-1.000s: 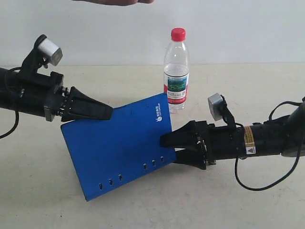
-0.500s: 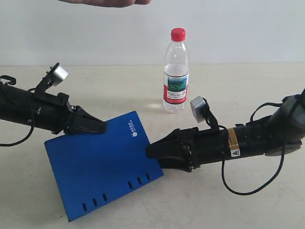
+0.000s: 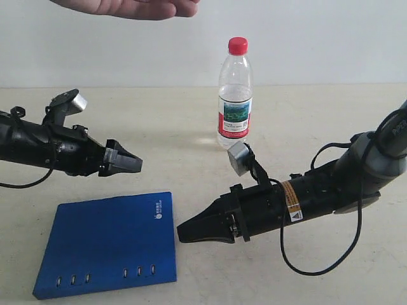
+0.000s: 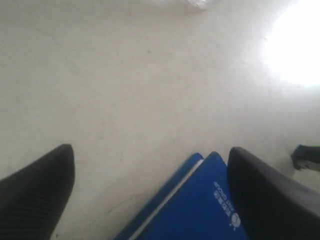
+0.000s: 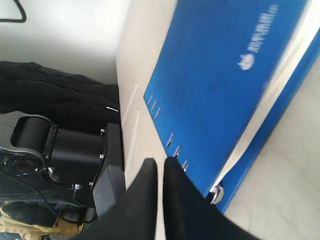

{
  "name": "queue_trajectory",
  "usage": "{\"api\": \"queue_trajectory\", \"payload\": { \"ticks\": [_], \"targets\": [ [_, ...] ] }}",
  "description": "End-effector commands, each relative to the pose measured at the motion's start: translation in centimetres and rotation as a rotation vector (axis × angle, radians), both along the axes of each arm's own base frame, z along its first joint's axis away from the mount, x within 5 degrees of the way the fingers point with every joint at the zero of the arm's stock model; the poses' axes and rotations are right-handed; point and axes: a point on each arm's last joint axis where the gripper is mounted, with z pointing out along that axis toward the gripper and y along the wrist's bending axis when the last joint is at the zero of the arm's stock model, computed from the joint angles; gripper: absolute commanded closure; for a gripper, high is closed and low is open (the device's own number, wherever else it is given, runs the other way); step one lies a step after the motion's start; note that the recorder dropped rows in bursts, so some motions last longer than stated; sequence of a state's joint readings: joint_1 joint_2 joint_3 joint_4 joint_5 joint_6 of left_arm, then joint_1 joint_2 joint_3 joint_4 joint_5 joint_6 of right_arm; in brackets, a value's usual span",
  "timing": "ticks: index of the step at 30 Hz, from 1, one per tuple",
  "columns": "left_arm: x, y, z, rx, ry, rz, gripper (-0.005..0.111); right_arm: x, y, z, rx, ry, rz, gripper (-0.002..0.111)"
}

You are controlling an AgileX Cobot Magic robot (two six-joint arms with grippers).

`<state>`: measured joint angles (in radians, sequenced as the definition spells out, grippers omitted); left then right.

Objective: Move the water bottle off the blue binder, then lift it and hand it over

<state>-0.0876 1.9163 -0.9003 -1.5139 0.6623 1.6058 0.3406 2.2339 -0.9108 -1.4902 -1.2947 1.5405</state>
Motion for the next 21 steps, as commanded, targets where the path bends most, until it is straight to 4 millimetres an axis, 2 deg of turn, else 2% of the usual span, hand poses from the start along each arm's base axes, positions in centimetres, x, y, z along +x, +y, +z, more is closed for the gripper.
{"api": "queue_trajectory", "payload": {
  "ticks": [1,3,6,9,12,15,18,21],
  "targets": [
    [0.3,0.2,0.4,-0.007,-0.004,0.076,0.033,-0.4,-0.3,-1.5,-0.087,0.004,0.010,0.108],
    [0.2,0.2,0.7,-0.013,0.015,0.087,0.037,-0.4,-0.3,-1.5,-0.087,0.005,0.008,0.108],
    [-0.5,0.3,1.5,0.027,0.042,0.055,0.051,-0.2,-0.3,-1.5,-0.081,0.007,-0.011,0.108],
    [-2.2,0.5,2.5,0.068,0.123,0.020,0.062,0.1,-0.5,-1.4,-0.076,0.012,-0.040,0.108],
    [-3.9,1.0,3.1,0.106,0.167,0.033,0.062,0.4,-0.8,-1.4,-0.074,0.014,-0.058,0.108],
    [-5.4,1.3,3.5,0.124,0.203,0.048,0.057,0.7,-0.9,-1.2,-0.080,-0.020,-0.015,0.108],
    [-6.9,1.7,3.4,0.162,0.247,0.063,0.051,1.0,-0.8,0.3,-0.091,-0.061,0.044,0.108],
    [-7.8,2.5,2.5,0.239,0.282,0.114,0.050,1.4,-1.3,2.2,-0.225,-0.177,0.048,0.108]
  ]
}}
